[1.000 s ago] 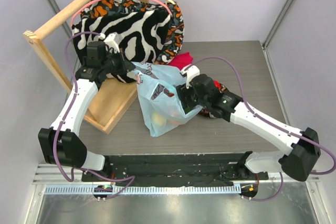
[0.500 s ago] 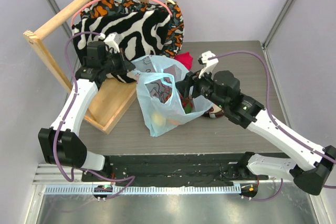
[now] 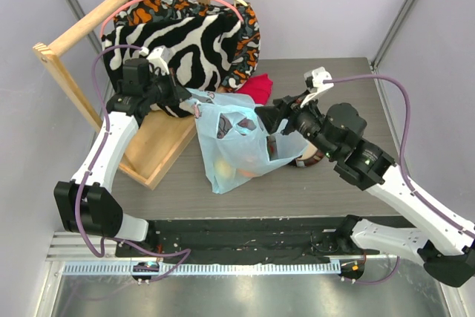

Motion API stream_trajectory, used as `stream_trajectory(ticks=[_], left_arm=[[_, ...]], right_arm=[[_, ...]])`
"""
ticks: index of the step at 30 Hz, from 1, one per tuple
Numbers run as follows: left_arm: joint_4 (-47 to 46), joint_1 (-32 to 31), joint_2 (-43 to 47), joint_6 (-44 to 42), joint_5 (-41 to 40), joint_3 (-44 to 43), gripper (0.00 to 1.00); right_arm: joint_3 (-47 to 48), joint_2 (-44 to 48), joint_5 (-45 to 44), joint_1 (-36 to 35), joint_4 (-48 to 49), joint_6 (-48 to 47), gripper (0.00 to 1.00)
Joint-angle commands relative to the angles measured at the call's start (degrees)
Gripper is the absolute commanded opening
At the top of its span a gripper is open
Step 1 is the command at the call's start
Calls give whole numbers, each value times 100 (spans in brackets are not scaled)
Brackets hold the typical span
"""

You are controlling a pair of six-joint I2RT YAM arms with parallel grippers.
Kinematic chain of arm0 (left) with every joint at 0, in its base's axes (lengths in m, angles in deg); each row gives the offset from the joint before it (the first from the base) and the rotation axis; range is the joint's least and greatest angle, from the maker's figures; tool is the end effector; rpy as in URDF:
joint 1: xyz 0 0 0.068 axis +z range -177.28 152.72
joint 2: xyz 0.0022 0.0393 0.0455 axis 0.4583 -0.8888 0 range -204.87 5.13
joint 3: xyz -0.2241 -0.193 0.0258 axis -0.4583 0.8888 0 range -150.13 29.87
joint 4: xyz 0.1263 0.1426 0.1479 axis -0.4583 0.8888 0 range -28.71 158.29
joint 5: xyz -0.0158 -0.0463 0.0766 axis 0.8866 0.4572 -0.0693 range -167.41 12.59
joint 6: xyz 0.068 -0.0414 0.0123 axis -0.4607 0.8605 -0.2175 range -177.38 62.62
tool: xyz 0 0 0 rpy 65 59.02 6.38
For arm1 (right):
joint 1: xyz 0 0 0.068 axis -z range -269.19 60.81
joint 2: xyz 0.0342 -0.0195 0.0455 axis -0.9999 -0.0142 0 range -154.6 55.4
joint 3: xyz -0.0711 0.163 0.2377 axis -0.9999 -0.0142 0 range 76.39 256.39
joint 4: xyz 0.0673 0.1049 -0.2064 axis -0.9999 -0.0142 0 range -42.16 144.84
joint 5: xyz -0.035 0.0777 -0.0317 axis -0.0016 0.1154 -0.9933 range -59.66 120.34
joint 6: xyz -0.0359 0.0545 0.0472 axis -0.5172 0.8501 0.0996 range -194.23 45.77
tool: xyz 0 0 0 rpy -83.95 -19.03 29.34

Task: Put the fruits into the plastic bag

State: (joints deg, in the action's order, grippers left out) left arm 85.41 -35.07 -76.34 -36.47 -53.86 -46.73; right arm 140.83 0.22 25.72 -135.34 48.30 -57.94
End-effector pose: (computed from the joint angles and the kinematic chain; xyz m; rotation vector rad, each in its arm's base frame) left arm 0.3183 -0.0716 0.3731 0.0163 2.1128 -0.7295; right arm 0.1487 0.1468 0.4525 -0.3420 1.5413 0.8030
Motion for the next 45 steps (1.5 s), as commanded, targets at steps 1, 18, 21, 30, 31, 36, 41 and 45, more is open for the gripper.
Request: stream_trajectory(ticks=[1, 18, 21, 30, 31, 36, 41, 45], left_arm=[[-135, 32, 202, -16, -26, -206, 0], [-83, 41, 298, -78, -272, -198, 0], [-4, 32, 316, -174, -491, -233, 0], [286, 32, 360, -394, -1159, -338, 0], [304, 32, 351, -394, -1203, -347, 0], [330, 32, 325, -386, -1239, -356, 0], [322, 32, 342, -394, -1239, -356, 0], [321, 41, 342, -377, -1186, -356, 0]], right_arm=[[646, -360, -2205, 9, -1214, 216, 70], [254, -1178, -74, 3163, -2290, 691, 65], [-124, -1486, 382, 3410, -2159, 752, 64], [-1302, -1742, 1226, 3640, -1606, 1156, 56], [-1416, -1725, 1297, 3640, -1526, 1218, 56], [-2119, -1803, 1806, 3640, -806, 1587, 53], [-2366, -1979, 2035, 3640, -567, 1772, 50], [-2375, -1900, 1965, 3648, -506, 1824, 49]])
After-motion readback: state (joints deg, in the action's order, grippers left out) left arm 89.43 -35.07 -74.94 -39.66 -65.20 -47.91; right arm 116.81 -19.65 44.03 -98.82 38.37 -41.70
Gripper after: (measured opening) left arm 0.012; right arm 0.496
